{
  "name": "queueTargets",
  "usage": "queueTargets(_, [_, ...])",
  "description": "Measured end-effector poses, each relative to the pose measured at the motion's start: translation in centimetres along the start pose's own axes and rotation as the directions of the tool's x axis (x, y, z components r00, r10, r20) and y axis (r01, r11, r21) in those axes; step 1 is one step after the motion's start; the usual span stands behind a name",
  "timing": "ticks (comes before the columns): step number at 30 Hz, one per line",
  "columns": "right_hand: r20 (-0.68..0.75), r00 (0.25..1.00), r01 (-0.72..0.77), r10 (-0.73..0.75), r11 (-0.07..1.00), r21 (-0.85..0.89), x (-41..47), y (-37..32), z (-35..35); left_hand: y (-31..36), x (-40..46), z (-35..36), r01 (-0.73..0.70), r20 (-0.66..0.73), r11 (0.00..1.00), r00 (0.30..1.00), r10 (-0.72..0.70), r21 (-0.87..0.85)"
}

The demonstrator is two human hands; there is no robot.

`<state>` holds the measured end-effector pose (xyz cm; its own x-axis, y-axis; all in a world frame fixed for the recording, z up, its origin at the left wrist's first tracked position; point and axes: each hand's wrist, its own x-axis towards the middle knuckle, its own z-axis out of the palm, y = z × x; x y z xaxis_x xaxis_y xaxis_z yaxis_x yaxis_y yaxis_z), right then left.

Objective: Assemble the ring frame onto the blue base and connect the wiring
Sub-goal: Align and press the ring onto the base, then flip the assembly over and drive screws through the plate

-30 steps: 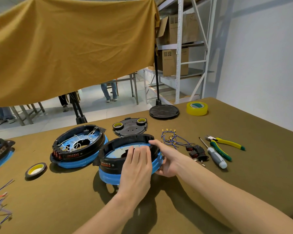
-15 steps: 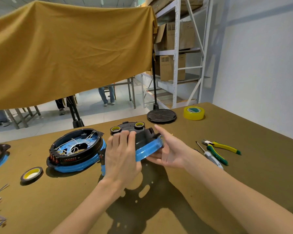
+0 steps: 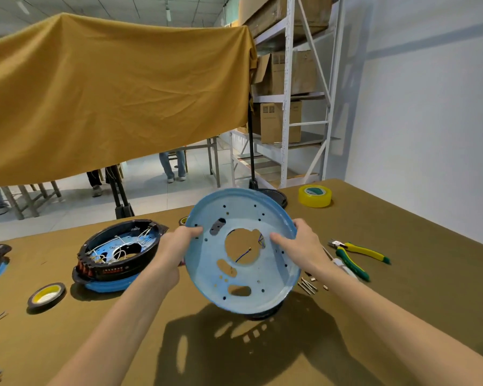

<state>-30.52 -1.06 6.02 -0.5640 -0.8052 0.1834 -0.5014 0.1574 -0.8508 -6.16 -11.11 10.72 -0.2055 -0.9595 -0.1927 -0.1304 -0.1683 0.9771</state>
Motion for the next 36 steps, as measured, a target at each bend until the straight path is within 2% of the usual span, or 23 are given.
queueTargets(6, [0.132, 0.987, -0.065, 0.095, 0.974, -0.219, 0.1, 1.9, 1.0, -4.9, 1.4, 0.5, 0.188, 0.025, 0.978, 0.981, -0.191, 0.090])
queueTargets(9, [0.145, 0.980, -0.106, 0.135, 0.976, -0.191, 0.7, 2.1, 1.5, -6.0, 2.5, 0.1, 0.233, 0.024, 0.966, 0.971, -0.237, 0.114])
queueTargets(12, [0.074, 0.978, -0.186, 0.194, 0.977, -0.103, 1.0, 2.4, 1.4, -7.3, 3.5, -0.4, 0.288, 0.024, 0.949, 0.956, -0.293, 0.131])
queueTargets(13, [0.039, 0.980, -0.188, 0.195, 0.973, -0.130, 0.9, 2.8, 1.1, -7.8, 3.7, -0.6, 0.303, 0.016, 0.942, 0.951, -0.308, 0.146])
queueTargets(15, [0.012, 0.988, -0.141, 0.154, 0.931, -0.337, 0.7, 4.0, 0.2, -8.4, 4.1, -0.9, 0.315, -0.003, 0.925, 0.947, -0.321, 0.210])
queueTargets(18, [0.156, 0.970, -0.063, 0.185, 0.815, -0.576, -0.4, 5.3, -0.7, -8.4, 4.6, -1.2, 0.322, 0.018, 0.897, 0.939, -0.344, 0.302])
queueTargets(21, [0.221, 0.957, 0.001, 0.188, 0.759, -0.651, -1.2, 5.7, -0.5, -8.2, 4.9, -1.5, 0.316, 0.046, 0.869, 0.932, -0.359, 0.380])
queueTargets(26, [0.172, 0.977, 0.032, 0.124, 0.715, -0.698, -1.4, 5.9, -0.2, -8.1, 4.8, -1.7, 0.290, 0.090, 0.857, 0.929, -0.359, 0.427])
queueTargets(28, [0.173, 0.979, 0.048, 0.106, 0.709, -0.704, -1.7, 5.9, -0.2, -8.2, 4.8, -1.6, 0.284, 0.092, 0.857, 0.930, -0.354, 0.430])
queueTargets(30, [0.128, 0.991, 0.049, 0.049, 0.746, -0.665, -1.9, 5.6, -0.6, -8.3, 4.7, -1.5, 0.280, 0.086, 0.856, 0.933, -0.349, 0.435])
queueTargets(32, [-0.009, 0.998, 0.049, -0.066, 0.822, -0.568, -1.8, 4.7, -1.3, -8.3, 4.6, -1.4, 0.266, 0.090, 0.860, 0.938, -0.336, 0.436])
queueTargets(34, [-0.186, 0.964, 0.093, -0.190, 0.896, -0.435, -1.7, 2.9, -1.8, -8.4, 4.6, -1.1, 0.253, 0.104, 0.865, 0.939, -0.327, 0.432])
queueTargets(36, [-0.220, 0.943, 0.181, -0.249, 0.940, -0.289, -1.5, 0.6, -1.2, -8.4, 4.8, -0.8, 0.244, 0.105, 0.870, 0.943, -0.316, 0.428])
